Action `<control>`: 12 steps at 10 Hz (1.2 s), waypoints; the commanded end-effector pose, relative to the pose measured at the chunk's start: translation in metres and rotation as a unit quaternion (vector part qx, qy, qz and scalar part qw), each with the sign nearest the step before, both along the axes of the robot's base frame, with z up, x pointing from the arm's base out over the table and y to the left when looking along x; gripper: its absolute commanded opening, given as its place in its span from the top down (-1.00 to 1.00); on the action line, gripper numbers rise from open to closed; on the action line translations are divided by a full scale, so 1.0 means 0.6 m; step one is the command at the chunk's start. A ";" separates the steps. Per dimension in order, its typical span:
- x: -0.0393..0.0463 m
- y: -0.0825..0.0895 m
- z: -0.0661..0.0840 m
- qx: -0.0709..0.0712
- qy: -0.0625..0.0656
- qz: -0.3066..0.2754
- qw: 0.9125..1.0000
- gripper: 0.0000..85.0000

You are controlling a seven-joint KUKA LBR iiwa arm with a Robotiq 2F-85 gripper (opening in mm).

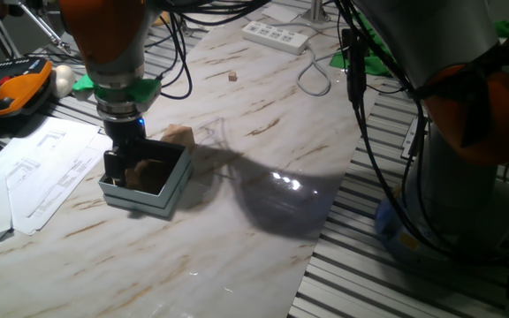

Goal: Take everything out of the gift box

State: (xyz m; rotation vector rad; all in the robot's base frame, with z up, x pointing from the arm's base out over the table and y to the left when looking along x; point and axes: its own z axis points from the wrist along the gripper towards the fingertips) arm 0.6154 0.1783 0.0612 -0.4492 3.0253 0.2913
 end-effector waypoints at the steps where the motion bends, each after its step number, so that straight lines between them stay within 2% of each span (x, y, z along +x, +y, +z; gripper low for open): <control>1: 0.001 0.000 -0.001 0.000 -0.001 0.001 1.000 -0.60; 7: 0.002 0.000 -0.003 0.000 -0.004 0.007 1.000 -0.60; 8: 0.003 -0.001 -0.003 0.001 -0.008 0.013 1.000 -0.60; 9: 0.003 -0.001 -0.003 0.003 -0.009 0.020 1.000 -0.20; 12: 0.006 -0.005 0.003 0.004 -0.009 0.032 0.999 -0.20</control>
